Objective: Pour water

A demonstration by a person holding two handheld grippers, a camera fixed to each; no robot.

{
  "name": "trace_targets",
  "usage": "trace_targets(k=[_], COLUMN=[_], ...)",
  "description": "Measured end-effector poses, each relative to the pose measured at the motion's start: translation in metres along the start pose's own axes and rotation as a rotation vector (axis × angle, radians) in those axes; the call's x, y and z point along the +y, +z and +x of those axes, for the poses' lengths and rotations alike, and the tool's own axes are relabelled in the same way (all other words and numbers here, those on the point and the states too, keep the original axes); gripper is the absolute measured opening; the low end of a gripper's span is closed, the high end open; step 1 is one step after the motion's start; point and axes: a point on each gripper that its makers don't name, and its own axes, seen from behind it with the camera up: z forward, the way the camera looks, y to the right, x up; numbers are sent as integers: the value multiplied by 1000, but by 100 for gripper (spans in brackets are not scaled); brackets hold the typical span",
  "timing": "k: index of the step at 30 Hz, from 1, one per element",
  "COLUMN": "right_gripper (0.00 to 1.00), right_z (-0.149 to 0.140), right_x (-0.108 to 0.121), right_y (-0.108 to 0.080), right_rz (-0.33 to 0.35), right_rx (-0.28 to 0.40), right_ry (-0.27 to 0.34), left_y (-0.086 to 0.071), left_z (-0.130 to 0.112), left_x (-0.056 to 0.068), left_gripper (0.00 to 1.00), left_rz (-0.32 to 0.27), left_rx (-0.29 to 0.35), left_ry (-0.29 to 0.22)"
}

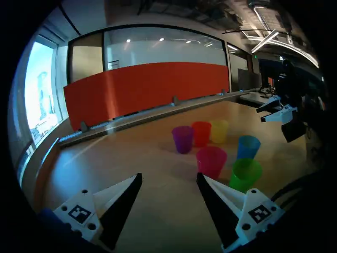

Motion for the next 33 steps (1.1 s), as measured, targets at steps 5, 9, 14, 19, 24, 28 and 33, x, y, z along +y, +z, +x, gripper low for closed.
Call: trace_targets(k=[5,9,14,19,24,28,33], right_gripper=[99,100,99,99,99,99,99], right_z=[4,9,21,37,55,70,88], right_x=[4,8,15,26,34,39,48], right_y=[-1,0,-1,-5,-13,-22,-36], right_rz=[-30,-59,-109,-178,-249,-309,-384], right_rx=[26,52,98,165,232,286,357], right_ry=[16,21,13,22,42,45,44], left_y=[-1,-2,-6,-11,-18,-25,-33], left_z=[5,11,23,32,43,53,70], left_x=[-7,-15,-26,-35,-47,-54,-57], left_gripper=[96,96,96,96,96,96,96], left_rz=[25,61,127,184,254,307,348], left_rx=[28,53,100,150,200,234,288], left_ry=[-20,-21,-27,-49,-55,-43,-59])
